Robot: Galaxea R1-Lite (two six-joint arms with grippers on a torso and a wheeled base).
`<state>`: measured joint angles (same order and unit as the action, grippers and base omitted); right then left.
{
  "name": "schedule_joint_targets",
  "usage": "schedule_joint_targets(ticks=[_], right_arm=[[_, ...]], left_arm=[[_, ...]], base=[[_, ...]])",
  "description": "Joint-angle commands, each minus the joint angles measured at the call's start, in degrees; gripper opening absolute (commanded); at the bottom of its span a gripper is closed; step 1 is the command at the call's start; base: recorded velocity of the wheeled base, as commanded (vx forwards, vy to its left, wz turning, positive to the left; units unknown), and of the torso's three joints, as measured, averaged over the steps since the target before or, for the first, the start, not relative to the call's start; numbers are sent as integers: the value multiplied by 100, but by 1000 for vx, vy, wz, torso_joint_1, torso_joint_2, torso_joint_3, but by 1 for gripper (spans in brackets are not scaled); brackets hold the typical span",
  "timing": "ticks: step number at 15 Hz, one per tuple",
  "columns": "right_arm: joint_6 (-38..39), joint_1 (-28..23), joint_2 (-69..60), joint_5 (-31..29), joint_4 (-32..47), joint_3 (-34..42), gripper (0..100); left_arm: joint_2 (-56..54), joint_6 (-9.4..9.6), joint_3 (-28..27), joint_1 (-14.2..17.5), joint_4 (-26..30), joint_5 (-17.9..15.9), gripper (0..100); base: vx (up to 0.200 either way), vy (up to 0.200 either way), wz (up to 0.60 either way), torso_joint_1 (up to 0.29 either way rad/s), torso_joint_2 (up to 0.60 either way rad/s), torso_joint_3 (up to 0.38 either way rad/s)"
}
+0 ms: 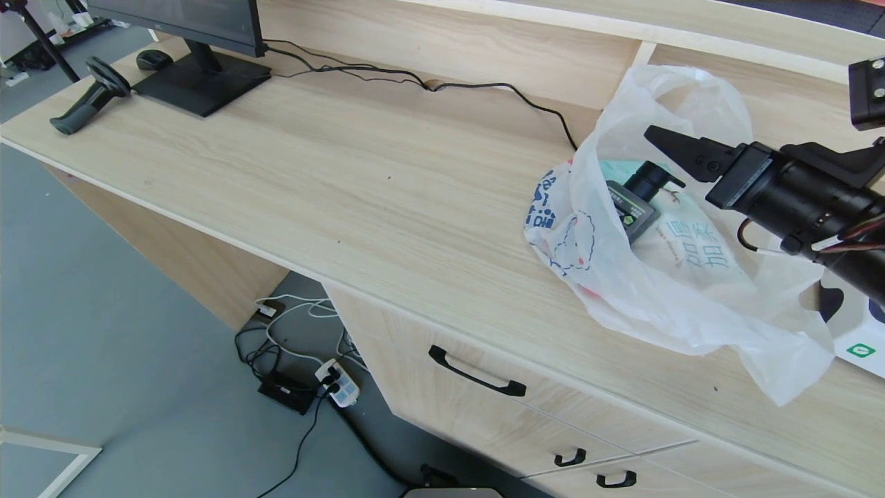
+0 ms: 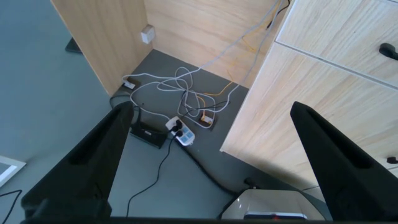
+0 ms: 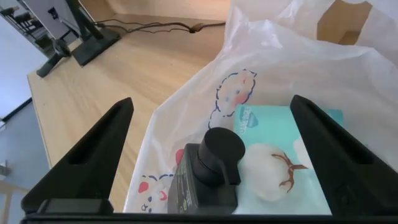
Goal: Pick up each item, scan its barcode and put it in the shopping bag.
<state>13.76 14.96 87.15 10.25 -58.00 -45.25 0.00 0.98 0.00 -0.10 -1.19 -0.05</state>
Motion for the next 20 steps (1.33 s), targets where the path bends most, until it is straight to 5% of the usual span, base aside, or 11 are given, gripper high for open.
schedule_joint_targets(ticks=[1, 4, 7, 9, 14, 18, 20], right_arm=[[-14, -2, -234, 3, 0, -10, 100], [-269, 77, -1033, 3, 0, 517, 100], [-972, 341, -2976, 3, 351, 2372, 100], [-1157, 376, -4514, 47, 1432, 3462, 100], [-1288, 447, -6992, 293, 5387, 3514, 100], [-1596, 244, -8109, 65, 5748, 4437, 100], [-1622, 7, -8232, -586, 5554, 4508, 100]], left_arm=[[9, -1, 0, 1, -4, 5, 100], [9, -1, 0, 1, -4, -4, 100], [9, -1, 0, 1, -4, -4, 100], [9, -1, 0, 1, -4, -4, 100], [9, -1, 0, 1, -4, -4, 100], [9, -1, 0, 1, -4, -4, 100], [9, -1, 0, 1, -4, 5, 100]], base=[[0, 0, 0, 0, 0, 0], [0, 0, 0, 0, 0, 0], [0, 0, 0, 0, 0, 0], [0, 0, 0, 0, 0, 0], [0, 0, 0, 0, 0, 0], [0, 0, 0, 0, 0, 0], [0, 0, 0, 0, 0, 0]])
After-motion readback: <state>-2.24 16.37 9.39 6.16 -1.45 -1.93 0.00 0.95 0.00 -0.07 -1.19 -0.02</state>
